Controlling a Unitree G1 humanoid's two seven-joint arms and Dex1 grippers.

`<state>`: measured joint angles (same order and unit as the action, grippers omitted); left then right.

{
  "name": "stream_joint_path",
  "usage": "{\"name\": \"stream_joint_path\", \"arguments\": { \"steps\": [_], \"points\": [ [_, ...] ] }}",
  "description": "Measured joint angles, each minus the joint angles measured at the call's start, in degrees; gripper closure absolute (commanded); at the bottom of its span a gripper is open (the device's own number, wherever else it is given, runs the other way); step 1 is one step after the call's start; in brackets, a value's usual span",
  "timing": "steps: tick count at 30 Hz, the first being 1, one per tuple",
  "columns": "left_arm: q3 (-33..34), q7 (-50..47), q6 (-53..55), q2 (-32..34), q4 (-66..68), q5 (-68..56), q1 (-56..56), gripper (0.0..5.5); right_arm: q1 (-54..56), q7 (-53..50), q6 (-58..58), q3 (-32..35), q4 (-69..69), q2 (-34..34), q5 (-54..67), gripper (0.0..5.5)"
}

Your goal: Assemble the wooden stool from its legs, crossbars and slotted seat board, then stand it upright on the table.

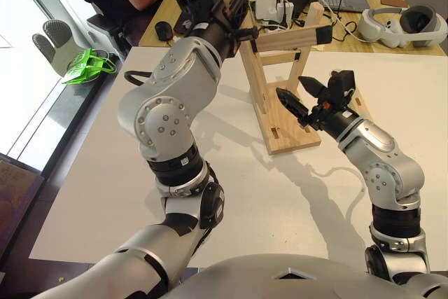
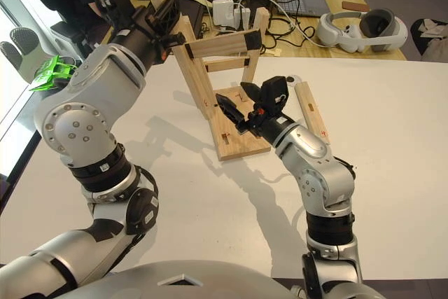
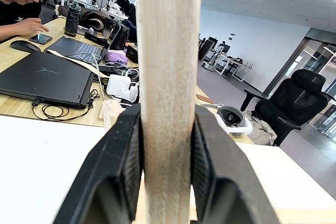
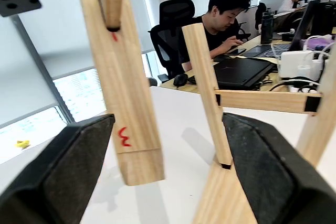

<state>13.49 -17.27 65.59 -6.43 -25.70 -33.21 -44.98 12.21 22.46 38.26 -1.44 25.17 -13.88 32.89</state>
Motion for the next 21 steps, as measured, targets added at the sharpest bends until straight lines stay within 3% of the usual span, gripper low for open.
{"name": "stream_joint_path", "arguments": {
  "steps": [4, 11, 21],
  "points": [
    [-1.2, -0.19, -0.34, -0.2, 0.15, -0.08, -0.3, 4.46, -0.34, 0.6, 0.98, -2.01, 1.51, 0.85, 1.48, 1.71],
    [-2.02, -0.95, 1.01, -0.31, -1.48, -2.79, -0.28, 4.46, -0.17, -0.61, -2.13, -5.62, -4.37, -0.72, -7.69, 1.71],
    [-2.4, -2.34, 7.36, -0.51, -6.07, -9.54, 1.23, 4.46, 1.54, -3.59, -4.86, -1.46, -11.5, -1.14, -14.2, 1.71]
  ]
}}
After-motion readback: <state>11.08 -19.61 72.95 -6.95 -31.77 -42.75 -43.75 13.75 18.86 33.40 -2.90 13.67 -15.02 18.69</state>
